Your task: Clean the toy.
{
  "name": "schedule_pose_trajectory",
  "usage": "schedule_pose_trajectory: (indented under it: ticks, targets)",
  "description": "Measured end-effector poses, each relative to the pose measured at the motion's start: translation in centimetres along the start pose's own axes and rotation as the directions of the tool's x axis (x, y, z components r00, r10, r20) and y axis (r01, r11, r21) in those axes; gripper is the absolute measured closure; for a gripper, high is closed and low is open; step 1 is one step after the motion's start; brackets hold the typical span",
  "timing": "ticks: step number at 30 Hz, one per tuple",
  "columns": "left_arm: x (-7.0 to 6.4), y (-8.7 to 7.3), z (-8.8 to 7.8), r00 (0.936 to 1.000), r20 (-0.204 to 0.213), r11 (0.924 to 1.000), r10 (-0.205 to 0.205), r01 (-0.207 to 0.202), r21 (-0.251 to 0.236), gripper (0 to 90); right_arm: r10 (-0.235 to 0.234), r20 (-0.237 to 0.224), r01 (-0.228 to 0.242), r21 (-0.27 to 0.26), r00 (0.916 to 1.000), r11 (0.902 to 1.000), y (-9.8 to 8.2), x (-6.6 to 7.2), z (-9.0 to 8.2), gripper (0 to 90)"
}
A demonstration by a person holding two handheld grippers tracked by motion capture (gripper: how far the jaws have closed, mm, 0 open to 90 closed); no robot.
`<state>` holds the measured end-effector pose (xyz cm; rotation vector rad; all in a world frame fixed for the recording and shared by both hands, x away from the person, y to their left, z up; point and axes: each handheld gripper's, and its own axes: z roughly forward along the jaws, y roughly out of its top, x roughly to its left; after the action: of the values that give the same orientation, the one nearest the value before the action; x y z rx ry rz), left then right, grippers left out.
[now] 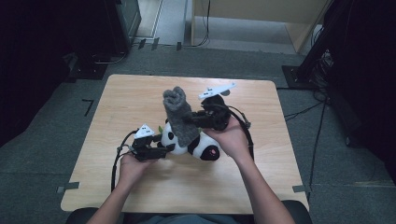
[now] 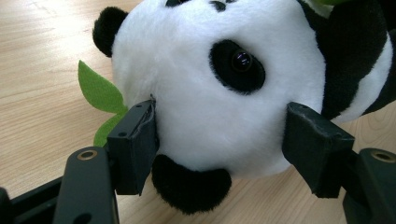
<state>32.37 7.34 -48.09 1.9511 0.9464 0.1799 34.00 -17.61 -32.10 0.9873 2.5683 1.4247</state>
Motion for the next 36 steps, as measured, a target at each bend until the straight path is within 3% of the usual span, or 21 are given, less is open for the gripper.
schedule_pose_trajectory:
  ticks: [5,10,14,19,26,36]
  targets:
    - [0.0,0.0,0.0,1.0000,0.000,1.0000,0.008,-0.008,0.002,30.3,0.008,-0.025,-0.007,0.018,0.9997,0.9998,0.8,0.1,3.2,78.5]
    - [0.0,0.0,0.0,1.0000,0.001,1.0000,0.006,-0.006,0.000,30.3,0.027,-0.021,-0.025,0.097,0.9994,0.9950,-0.4,-0.6,6.8,78.5]
    - [0.0,0.0,0.0,1.0000,0.000,1.0000,0.007,-0.007,0.000,30.3,0.033,-0.007,-0.032,0.137,0.9994,0.9900,-1.4,-1.0,7.8,78.6]
    - [0.0,0.0,0.0,1.0000,-0.001,1.0000,0.009,-0.009,0.000,30.3,0.041,0.005,-0.042,0.176,0.9991,0.9835,-2.8,-1.4,7.5,78.8]
    - [0.0,0.0,0.0,0.9999,-0.001,0.9999,0.012,-0.012,0.000,30.2,0.039,0.013,-0.041,0.181,0.9991,0.9826,-4.3,-1.4,5.7,78.8]
    - [0.0,0.0,0.0,1.0000,0.005,1.0000,0.004,-0.004,0.001,30.6,0.059,0.028,-0.062,0.132,0.9979,0.9893,-6.0,-1.8,1.6,78.7]
